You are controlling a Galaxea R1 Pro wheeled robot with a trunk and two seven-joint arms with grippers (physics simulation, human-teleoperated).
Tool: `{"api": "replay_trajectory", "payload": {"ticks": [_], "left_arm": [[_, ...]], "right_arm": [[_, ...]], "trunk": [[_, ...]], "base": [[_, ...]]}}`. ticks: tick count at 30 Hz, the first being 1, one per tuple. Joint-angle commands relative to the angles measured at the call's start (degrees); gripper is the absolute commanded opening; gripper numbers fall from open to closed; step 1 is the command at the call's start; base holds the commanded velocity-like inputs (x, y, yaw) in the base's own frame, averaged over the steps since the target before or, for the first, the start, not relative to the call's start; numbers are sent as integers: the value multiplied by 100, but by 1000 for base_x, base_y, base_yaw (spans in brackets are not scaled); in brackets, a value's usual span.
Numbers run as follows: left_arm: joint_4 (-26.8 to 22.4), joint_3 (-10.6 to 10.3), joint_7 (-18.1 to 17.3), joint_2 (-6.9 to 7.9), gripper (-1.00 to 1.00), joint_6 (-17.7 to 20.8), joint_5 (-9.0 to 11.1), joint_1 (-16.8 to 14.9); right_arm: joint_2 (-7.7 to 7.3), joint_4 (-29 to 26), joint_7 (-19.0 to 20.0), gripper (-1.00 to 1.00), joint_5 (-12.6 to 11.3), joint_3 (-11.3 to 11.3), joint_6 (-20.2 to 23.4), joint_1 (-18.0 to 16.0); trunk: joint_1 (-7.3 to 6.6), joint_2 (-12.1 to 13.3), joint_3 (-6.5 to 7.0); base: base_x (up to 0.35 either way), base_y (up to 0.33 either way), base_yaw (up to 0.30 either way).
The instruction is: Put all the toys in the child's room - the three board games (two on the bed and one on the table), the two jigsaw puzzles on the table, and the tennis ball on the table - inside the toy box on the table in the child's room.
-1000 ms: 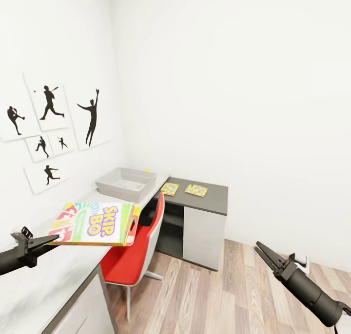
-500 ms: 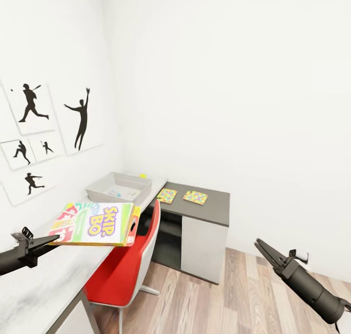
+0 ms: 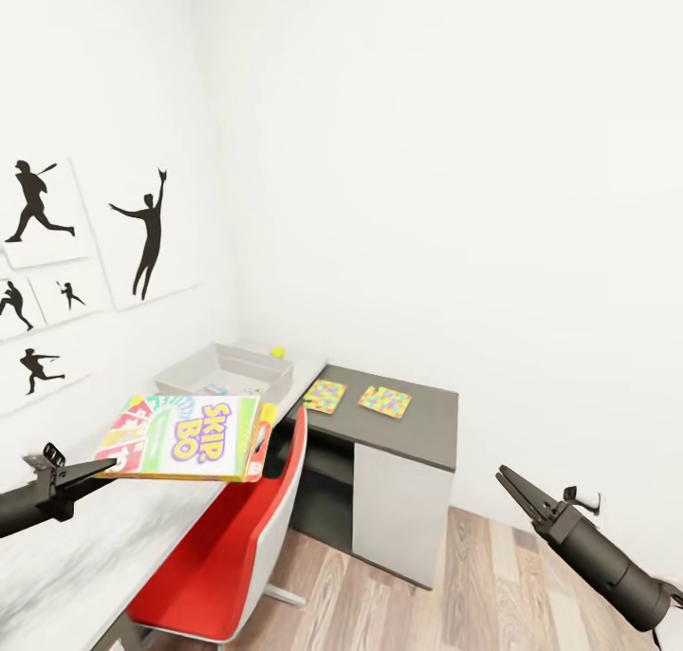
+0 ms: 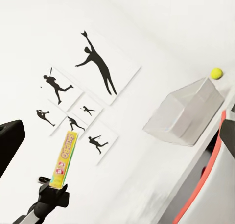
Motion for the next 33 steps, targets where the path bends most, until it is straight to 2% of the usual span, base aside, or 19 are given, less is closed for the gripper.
{"api": "replay_trajectory", "payload": {"ticks": [1, 11, 33], "left_arm": [[-1, -2, -22, 0, -100, 39, 6, -5], [2, -2, -22, -1, -100, -33, 14, -5], [-1, -2, -22, -1, -100, -42, 20, -5]], "right_arm": [[-2, 2, 8, 100, -18, -5, 31, -1], [-7, 2, 3, 100, -17, -5, 30, -1], [-8, 2, 7, 100, -17, -6, 31, -1]], "trunk": [[5, -4, -2], [5, -4, -2], [5, -4, -2]], "base": [[263, -239, 267], [258, -243, 286], [289, -179, 290]]}}
